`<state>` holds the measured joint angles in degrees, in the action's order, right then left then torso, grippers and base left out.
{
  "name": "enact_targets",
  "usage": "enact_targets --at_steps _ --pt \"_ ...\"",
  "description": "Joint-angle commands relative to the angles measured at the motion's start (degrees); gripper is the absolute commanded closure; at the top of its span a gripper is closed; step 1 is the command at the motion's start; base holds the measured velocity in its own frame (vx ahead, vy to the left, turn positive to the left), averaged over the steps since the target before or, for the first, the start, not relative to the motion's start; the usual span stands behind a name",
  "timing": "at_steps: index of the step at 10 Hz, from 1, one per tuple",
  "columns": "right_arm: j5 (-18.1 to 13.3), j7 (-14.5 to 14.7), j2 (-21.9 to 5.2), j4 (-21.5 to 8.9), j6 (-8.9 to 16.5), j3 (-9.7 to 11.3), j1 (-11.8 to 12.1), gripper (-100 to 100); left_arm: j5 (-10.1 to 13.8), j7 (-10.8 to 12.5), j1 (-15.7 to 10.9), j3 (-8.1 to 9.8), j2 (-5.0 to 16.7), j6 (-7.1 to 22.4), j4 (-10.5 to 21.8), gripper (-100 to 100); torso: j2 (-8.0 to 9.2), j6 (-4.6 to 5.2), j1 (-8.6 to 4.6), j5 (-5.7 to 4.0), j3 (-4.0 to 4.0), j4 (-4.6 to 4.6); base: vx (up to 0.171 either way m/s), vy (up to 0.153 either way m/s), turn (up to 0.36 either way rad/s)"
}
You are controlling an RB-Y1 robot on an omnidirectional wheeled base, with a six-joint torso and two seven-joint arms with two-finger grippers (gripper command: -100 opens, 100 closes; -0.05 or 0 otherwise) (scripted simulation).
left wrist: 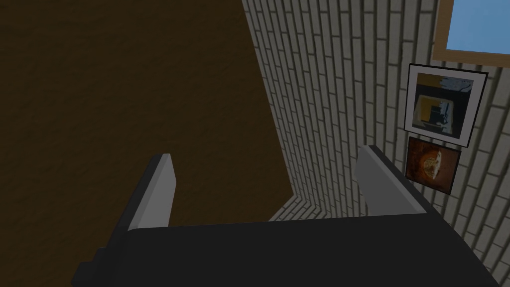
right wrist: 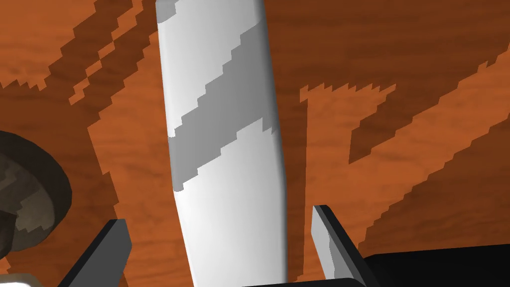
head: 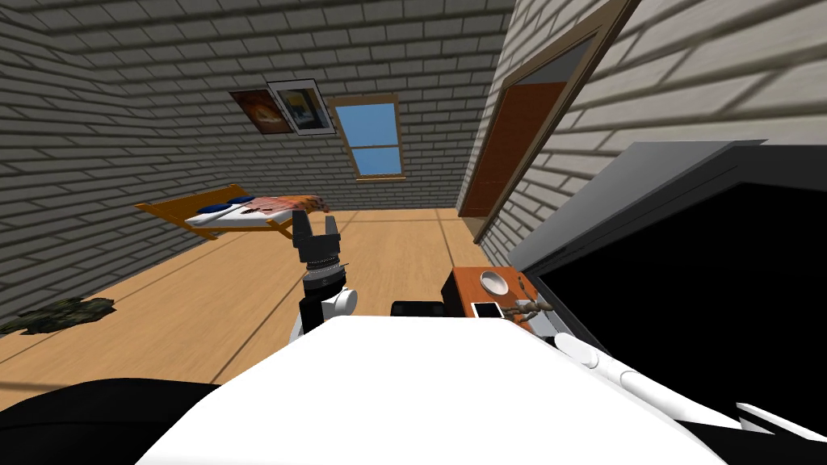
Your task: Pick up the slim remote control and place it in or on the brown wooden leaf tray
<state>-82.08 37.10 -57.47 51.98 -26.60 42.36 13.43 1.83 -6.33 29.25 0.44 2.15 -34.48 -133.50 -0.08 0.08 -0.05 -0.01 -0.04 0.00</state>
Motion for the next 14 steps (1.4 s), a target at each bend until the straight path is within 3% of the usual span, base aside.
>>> enact_targets --at_steps 1,3,4,5,9,10,11,13,14 --pt "-0.50 -0.23 2.05 -1.17 1.83 0.72 0.16 -100 0.00 0.00 0.00 0.00 0.00 0.00 0.00 0 0.00 0.00 0.00 0.00 0.00 0.00 0.014 -0.061 0.085" --pt "-0.66 -0.09 3.48 -2.14 2.86 1.05 0.28 -100 0.00 0.00 0.01 0.00 0.00 0.00 0.00 0 -0.05 0.03 -0.06 -0.02 -0.03 -0.01 0.016 -0.025 -0.014" --pt "-0.87 -0.86 2.72 -1.33 2.54 1.13 0.27 -100 0.00 0.00 0.01 0.00 0.00 0.00 0.00 0 -0.02 0.03 0.05 0.01 -0.01 -0.01 0.000 0.000 0.000" --pt "-0.84 -0.70 2.83 -1.42 2.69 1.13 0.32 100 0.00 0.00 0.00 0.00 0.00 0.00 0.00 0 0.00 0.01 0.09 0.03 0.00 0.00 0.000 0.000 0.000" --pt "-0.85 -0.70 2.82 -1.42 2.65 1.15 0.35 100 0.00 0.00 0.00 0.00 0.00 0.00 0.00 0 0.01 0.00 0.10 0.03 0.01 0.02 0.000 0.000 0.000" --pt "-0.85 -0.70 2.82 -1.42 2.66 1.15 0.35 0 0.00 0.00 0.00 0.00 0.00 0.00 0.00 0 0.01 0.00 0.10 0.03 0.01 0.02 0.000 0.000 0.000" --pt "-0.39 -0.31 1.10 -0.52 1.15 0.50 0.08 100 0.00 0.00 0.00 0.00 0.00 0.00 0.00 0 0.01 0.00 0.10 0.03 0.01 0.02 -0.008 0.014 -0.005" --pt "-0.18 -0.49 -0.82 0.78 -0.22 0.06 -0.08 100 0.00 0.00 0.00 0.00 -0.01 0.00 0.00 0 0.03 -0.05 0.20 0.18 0.04 0.05 -0.014 0.036 -0.040" --pt "-0.41 -0.66 -0.26 0.78 0.46 0.37 0.22 100 0.00 0.00 0.00 0.00 -0.01 0.00 0.00 0 0.03 -0.04 0.27 0.22 0.04 0.05 -0.004 0.017 -0.010"
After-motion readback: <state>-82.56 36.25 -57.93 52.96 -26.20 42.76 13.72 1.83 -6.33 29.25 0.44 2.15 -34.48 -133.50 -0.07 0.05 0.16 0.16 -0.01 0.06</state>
